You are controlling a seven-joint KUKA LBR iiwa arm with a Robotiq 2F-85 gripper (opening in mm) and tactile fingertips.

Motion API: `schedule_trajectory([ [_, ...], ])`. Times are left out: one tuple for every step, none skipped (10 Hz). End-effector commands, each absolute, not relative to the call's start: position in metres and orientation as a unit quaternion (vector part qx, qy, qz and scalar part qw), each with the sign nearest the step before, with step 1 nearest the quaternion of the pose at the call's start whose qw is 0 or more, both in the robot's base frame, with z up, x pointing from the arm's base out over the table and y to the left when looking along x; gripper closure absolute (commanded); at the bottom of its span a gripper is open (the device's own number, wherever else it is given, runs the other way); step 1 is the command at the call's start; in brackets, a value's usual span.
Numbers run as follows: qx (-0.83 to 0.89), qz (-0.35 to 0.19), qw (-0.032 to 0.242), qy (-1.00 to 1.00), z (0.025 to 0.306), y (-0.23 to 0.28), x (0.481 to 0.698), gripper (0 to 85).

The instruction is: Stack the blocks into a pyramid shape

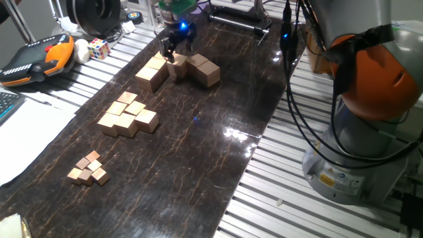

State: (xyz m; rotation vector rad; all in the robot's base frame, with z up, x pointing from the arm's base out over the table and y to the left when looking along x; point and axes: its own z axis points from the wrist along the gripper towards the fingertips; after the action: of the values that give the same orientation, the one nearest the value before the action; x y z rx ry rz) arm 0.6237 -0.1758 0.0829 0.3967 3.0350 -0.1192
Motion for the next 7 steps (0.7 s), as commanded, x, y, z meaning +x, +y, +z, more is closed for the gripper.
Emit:
schedule_trajectory([
  [0.111,-0.039,0.040,0.992,0.080,-0.176,0.627,0.0],
  [0.101,-0.038,0.037,0.994,0.078,-0.177,0.628,0.0],
  [0.097,-0.038,0.033,0.994,0.076,-0.178,0.629,0.0],
  [0.096,-0.035,0.031,0.994,0.076,-0.179,0.630,0.0],
  [0.095,-0.032,0.030,0.994,0.074,-0.179,0.631,0.0],
  [0.093,-0.029,0.031,0.995,0.069,-0.179,0.634,0.0],
  [0.092,-0.026,0.033,0.995,0.065,-0.180,0.637,0.0],
])
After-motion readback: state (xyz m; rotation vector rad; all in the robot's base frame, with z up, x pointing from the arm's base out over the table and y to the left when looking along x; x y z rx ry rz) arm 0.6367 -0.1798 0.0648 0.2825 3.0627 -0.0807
